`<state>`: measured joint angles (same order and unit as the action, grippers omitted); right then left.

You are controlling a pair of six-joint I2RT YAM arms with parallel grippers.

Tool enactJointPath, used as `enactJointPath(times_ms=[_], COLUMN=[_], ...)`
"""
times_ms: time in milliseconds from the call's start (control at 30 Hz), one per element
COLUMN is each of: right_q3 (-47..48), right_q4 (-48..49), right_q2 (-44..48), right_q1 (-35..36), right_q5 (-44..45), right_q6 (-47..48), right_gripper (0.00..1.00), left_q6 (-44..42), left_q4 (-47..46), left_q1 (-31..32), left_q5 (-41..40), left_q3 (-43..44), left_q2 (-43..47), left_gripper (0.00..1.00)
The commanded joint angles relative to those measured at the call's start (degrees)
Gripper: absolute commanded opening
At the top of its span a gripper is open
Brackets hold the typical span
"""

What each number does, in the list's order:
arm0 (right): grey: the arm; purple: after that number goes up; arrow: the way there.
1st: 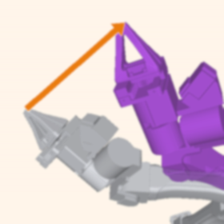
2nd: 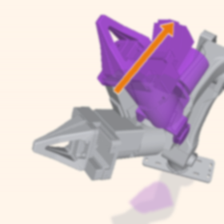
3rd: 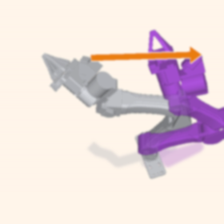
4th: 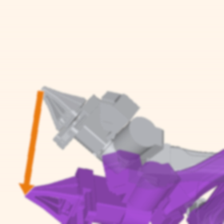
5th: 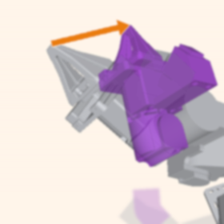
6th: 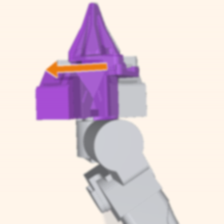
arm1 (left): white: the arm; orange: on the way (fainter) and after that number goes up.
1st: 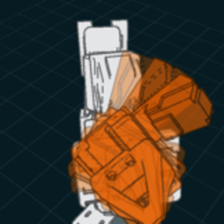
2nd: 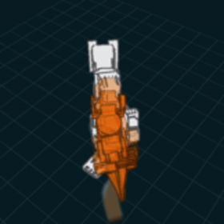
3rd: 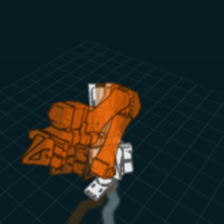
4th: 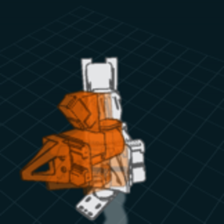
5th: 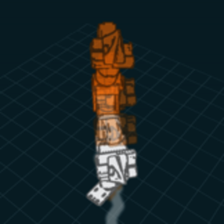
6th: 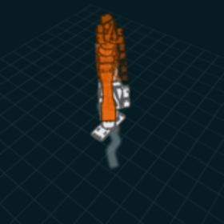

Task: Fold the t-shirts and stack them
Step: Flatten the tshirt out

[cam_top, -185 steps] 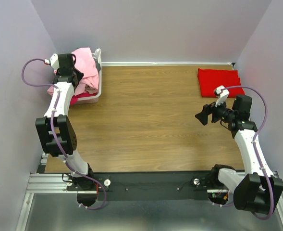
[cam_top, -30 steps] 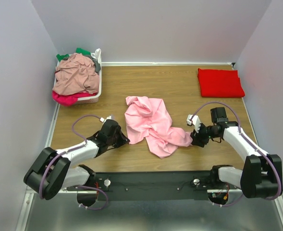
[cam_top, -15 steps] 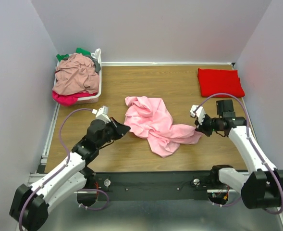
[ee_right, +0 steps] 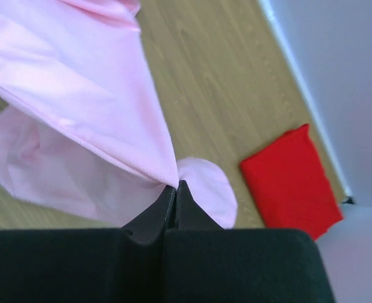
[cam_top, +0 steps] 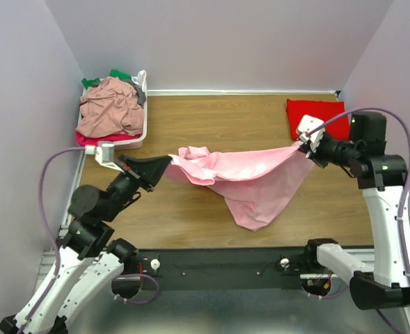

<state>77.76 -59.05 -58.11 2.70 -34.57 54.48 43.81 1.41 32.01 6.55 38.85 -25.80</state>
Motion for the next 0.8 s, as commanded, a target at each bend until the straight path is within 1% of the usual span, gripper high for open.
enactJointPath(times_ms=[0, 33, 133, 300, 400, 500, 600, 667, 733, 767], right_q3=[9.06, 12.91, 19.17, 32.25, 36.13, 39.04, 40.89, 40.81, 37.76, 35.91], right_q4=[-6.95, -8.09, -9.15, -8.46, -6.53, -3.8, -3.09, -2.48, -1.87, -1.51], right_q2=[0.19, 0.19, 0.27, 0.19, 0.89, 1.94, 1.95, 1.77, 1.85, 1.94], right_q1=[0.38, 0.38, 0.38, 0.38, 0.38, 0.38, 0.11, 0.03, -0.06, -0.06], right_q5=[-2.17, -2.61, -2.87, -2.61, -3.75, -5.42, -5.34, -5.25, -5.07, -4.98], right_q6=[0.01, 0.19, 0.28, -2.27, -5.43, -8.42, -9.56, -9.92, -9.83, -10.0], right_gripper=[0.0, 0.0, 0.0, 0.01, 0.0, 0.01, 0.0, 0.0, 0.0, 0.0], left_q6=[-6.37, -6.81, -8.13, -9.36, -9.36, -9.01, -9.01, -9.27, -9.62, -9.54], left_q4=[-0.79, -1.06, -3.43, -7.11, -8.69, -10.02, -10.37, -10.55, -10.46, -10.29], left_q1=[0.25, 0.25, 0.25, 0.16, 0.25, 0.25, 0.25, 0.16, 0.25, 0.16], left_q5=[2.67, 3.12, 5.14, 8.47, 10.32, 12.25, 12.96, 12.35, 9.29, 5.79], left_q3=[7.88, 9.04, 13.43, 21.24, 25.47, 29.07, 31.45, 31.38, 29.8, 27.53], left_q2=[2.68, 2.86, 3.21, 2.25, 0.59, -1.43, -3.46, -3.99, -4.08, -3.82], left_gripper=[0.0, 0.0, 0.0, 0.0, 0.0, 0.0, 0.0, 0.0, 0.0, 0.0])
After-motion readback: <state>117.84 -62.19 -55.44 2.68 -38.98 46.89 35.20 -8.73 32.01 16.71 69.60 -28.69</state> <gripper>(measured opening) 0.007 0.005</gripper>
